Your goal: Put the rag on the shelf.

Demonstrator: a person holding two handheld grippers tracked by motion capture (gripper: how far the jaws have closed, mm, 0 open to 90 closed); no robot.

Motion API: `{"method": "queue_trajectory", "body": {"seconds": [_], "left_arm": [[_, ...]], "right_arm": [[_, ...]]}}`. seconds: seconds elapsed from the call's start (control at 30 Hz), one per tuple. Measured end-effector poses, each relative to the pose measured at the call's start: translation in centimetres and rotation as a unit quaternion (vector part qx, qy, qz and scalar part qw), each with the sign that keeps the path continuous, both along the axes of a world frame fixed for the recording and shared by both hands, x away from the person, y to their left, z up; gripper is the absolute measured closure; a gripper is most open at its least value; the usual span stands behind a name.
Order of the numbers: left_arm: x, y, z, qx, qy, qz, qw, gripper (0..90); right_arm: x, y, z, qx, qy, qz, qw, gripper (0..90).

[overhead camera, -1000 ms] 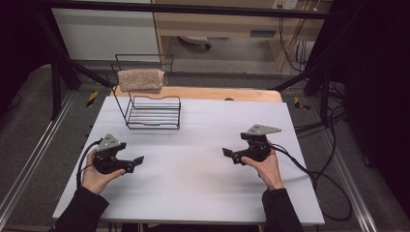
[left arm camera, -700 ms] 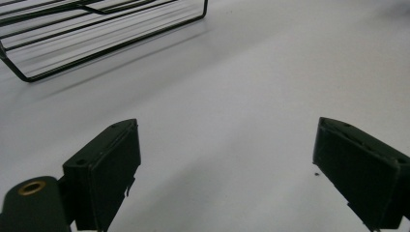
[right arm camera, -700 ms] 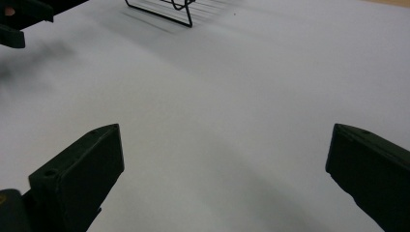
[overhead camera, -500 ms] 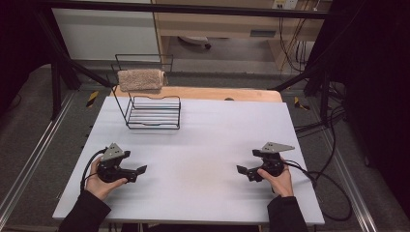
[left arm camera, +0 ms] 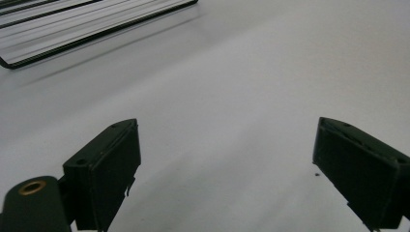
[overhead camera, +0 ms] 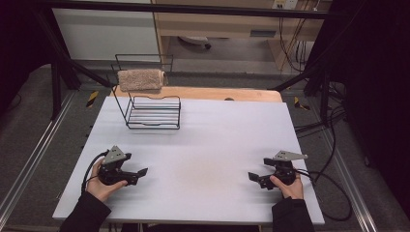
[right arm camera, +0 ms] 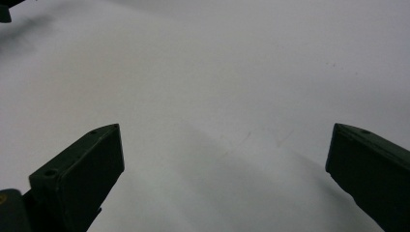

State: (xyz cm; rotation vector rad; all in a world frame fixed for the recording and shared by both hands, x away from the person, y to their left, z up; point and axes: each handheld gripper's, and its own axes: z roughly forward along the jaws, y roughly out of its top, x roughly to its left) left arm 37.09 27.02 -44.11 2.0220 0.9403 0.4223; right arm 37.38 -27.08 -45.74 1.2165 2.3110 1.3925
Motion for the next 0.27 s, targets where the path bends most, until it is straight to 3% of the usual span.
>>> {"method": "queue_trajectory", "body": {"seconds": [0.27], "left_arm": [[-0.19,0.09,-0.11,-0.002,0.003,-0.002,1.0000,9.8]], "right_arm": [[-0.07,-0.01,0.01,-0.003,0.001,0.000,1.0000,0.8]]}}
